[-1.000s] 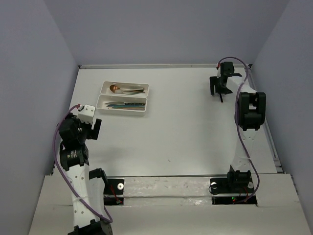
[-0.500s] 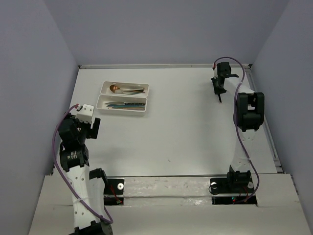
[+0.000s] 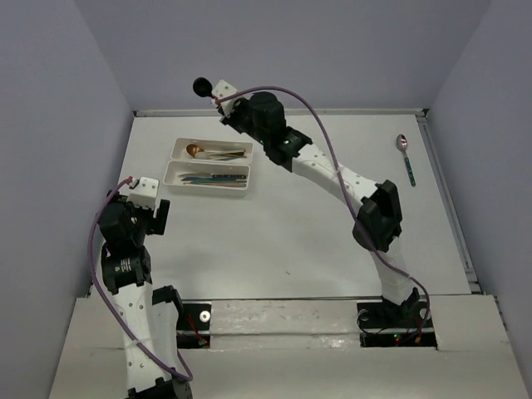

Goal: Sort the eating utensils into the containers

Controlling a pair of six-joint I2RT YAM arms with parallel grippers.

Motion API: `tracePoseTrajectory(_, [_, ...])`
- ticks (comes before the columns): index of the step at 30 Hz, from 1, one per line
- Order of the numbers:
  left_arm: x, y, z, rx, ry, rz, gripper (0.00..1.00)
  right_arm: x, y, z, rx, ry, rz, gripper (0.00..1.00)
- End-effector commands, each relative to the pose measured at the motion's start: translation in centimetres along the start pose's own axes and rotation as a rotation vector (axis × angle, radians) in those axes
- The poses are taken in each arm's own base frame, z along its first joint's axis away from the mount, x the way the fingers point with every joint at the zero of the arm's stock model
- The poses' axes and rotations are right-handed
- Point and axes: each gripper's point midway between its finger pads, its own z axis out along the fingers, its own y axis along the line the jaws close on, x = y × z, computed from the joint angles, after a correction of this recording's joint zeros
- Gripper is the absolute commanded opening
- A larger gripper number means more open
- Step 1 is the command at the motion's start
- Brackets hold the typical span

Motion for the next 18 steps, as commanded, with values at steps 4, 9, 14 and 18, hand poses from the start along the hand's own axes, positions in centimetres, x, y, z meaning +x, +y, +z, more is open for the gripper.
tracePoseTrajectory(4, [-0.9,0.4,-0.2,-0.021,-0.042,0.000,0.99,6.8,6.0,8.2,-0.016,0.074,-0.316,0.00])
tracePoseTrajectory(9, [-1.0,0.3,-0.2,-0.012,-0.045,0.004,0.99,11.1,8.3,9.4,-0.040,0.143,-0.391,0.00])
tracePoseTrajectory(14, [-1.0,0.2,-0.1,-0.010,-0.042,0.004,0.99,13.0,10.2,9.1,-0.083,0.175,-0.379,0.00])
tracePoseTrajectory(18, [-0.9,0.2,-0.1,-0.009,-0.040,0.003,0.99,13.7,11.4,8.8,-0.111,0.192,-0.388,0.11])
